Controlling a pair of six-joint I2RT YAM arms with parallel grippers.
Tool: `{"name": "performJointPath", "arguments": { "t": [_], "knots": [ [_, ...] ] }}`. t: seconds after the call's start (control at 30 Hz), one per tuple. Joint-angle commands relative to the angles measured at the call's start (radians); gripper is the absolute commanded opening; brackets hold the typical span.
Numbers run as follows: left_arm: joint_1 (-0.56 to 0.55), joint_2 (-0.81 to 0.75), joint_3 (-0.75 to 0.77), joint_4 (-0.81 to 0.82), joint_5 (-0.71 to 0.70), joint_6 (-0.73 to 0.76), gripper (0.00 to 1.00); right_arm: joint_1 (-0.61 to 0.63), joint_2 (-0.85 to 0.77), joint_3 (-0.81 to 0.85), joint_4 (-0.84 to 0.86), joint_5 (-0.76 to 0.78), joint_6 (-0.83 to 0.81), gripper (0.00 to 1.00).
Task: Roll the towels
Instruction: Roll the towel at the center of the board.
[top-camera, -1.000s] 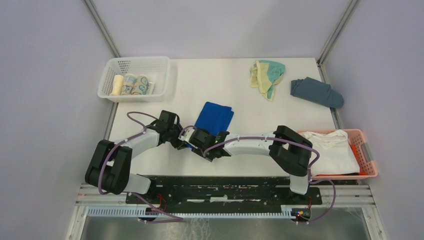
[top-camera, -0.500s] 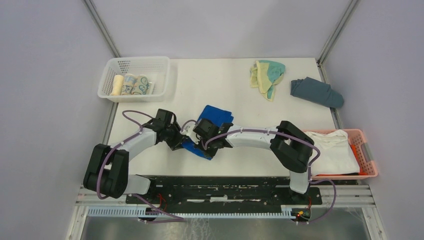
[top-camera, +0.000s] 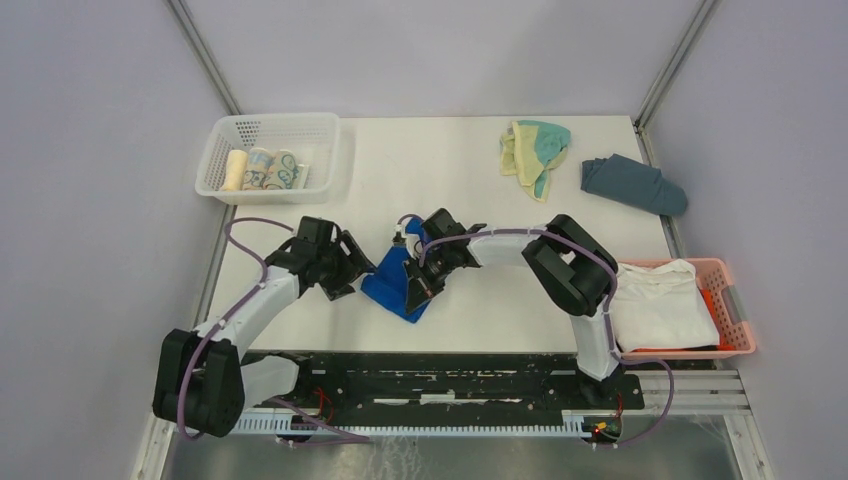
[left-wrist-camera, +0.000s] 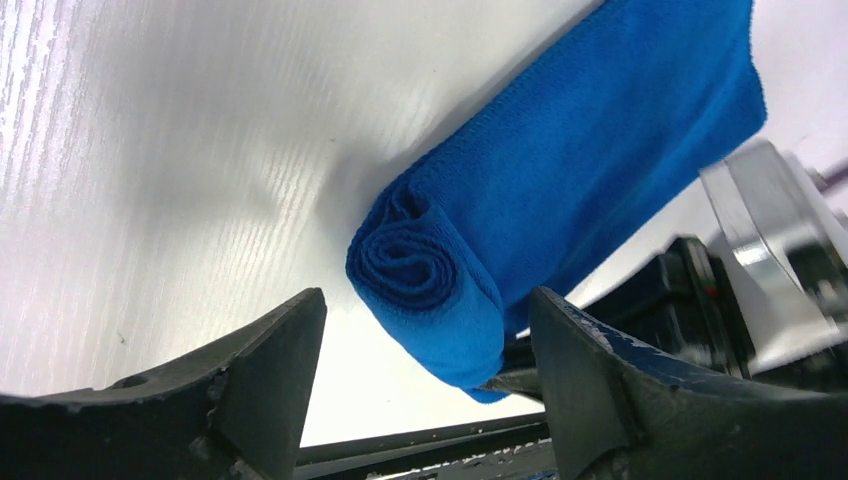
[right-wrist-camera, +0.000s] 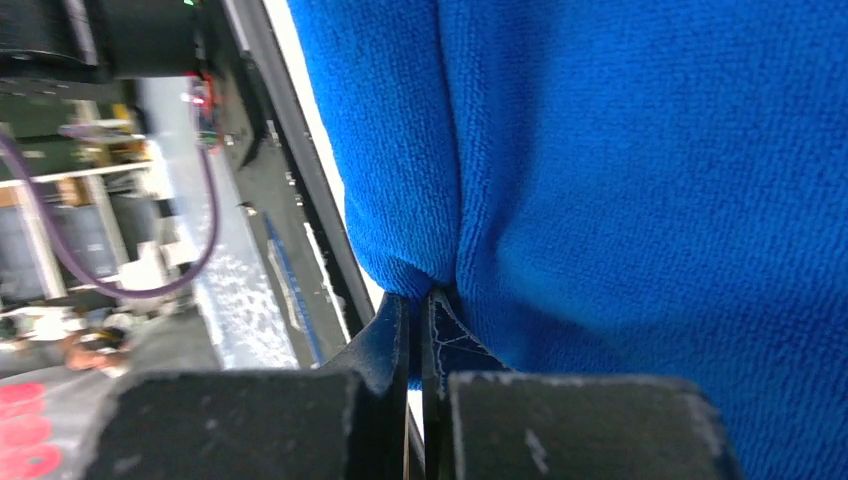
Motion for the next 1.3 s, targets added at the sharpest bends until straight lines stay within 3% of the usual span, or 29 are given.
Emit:
{"name": "performJointPath", "arguments": {
  "t": [0.0,0.23,0.73,1.0,1.27],
  "knots": [
    [0.009,-0.069,0.026,-0.013,-0.008,0.028,0.84,-0.051,0.072,-0.036,0.174,-0.162,0.132,0.01],
    [0.009,-0.051,-0.039,0.097,0.101,-0.033,0.86,-0.115,0.147,-0.045,0.263,-0.22,0.222,0.01],
    [0.007,0.134,-0.1,0.281,0.094,-0.05,0.73,-0.156,0.2,-0.017,0.24,-0.2,0.229,0.01],
    [0.007,0.258,-0.063,0.255,0.032,0.006,0.62,-0.149,0.078,-0.021,0.059,-0.078,0.102,0.18],
    [0.007,0.282,-0.065,0.248,0.037,0.029,0.5,-0.065,-0.188,-0.028,-0.102,0.343,-0.036,0.43]
  ]
}}
